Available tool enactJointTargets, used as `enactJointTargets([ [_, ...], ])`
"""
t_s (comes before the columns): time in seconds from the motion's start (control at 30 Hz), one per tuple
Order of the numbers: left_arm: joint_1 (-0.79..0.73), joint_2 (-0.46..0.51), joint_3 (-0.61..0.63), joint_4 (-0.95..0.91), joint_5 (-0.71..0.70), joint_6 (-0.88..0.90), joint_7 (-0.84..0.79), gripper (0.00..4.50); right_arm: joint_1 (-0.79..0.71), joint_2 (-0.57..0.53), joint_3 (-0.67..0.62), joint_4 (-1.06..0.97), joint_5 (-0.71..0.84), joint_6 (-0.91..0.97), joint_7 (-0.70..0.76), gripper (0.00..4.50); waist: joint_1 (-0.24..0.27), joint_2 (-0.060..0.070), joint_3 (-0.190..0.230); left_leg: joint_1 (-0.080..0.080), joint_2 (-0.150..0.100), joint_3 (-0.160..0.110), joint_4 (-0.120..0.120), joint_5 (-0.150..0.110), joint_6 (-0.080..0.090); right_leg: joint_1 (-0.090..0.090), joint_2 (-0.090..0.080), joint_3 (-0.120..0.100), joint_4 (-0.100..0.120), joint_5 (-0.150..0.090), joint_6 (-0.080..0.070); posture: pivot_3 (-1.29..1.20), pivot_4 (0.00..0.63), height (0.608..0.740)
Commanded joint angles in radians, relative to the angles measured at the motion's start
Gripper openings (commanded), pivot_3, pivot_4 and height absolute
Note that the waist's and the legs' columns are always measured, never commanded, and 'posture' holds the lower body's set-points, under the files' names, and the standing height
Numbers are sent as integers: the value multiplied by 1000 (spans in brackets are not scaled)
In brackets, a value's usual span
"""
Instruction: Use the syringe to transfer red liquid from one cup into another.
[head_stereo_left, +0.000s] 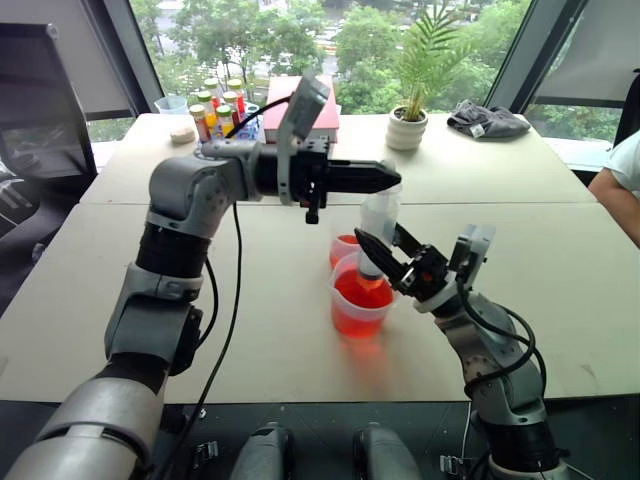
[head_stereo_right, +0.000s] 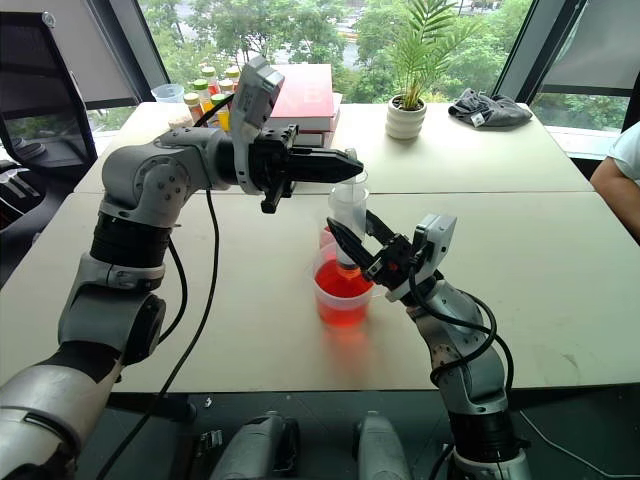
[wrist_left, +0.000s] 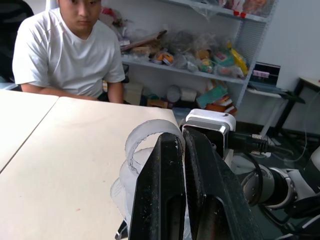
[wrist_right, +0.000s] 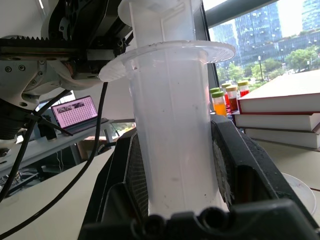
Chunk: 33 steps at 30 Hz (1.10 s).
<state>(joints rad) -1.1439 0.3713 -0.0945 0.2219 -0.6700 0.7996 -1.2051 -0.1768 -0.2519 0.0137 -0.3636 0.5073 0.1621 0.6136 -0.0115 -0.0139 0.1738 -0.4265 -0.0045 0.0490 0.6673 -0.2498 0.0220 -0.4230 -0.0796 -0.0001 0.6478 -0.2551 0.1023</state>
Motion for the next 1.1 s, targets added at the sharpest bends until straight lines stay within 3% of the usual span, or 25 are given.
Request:
enactJointTargets([
  [0.03,-75,23,92,2,3,-79,20,76,29,-16,49,-3,-7,18,40,1379,0,0,0,0,0,0,0,0,0,0,0,0,0,0,0,0,150,740],
  [0.5,-59,36,84,-2,4,-79,2,76,7,-11,46,-20,0,26,31,1379,0,0,0,0,0,0,0,0,0,0,0,0,0,0,0,0,150,740],
  [0.6,-43,41,76,-21,-2,-62,2,984,-14,-11,40,-32,5,31,24,1379,-1,0,0,0,0,0,0,0,0,0,0,0,0,0,0,0,150,740],
  [0.83,31,116,68,-91,6,-34,-11,4385,-64,-18,13,-67,26,60,-1,1379,-2,0,0,0,0,0,0,0,0,0,0,0,0,0,0,0,150,740],
  [1.1,115,240,112,-113,13,-7,13,4454,-123,-34,-14,-122,83,136,-30,1379,2,0,0,0,1,0,0,0,0,-1,0,0,2,0,0,0,150,740],
])
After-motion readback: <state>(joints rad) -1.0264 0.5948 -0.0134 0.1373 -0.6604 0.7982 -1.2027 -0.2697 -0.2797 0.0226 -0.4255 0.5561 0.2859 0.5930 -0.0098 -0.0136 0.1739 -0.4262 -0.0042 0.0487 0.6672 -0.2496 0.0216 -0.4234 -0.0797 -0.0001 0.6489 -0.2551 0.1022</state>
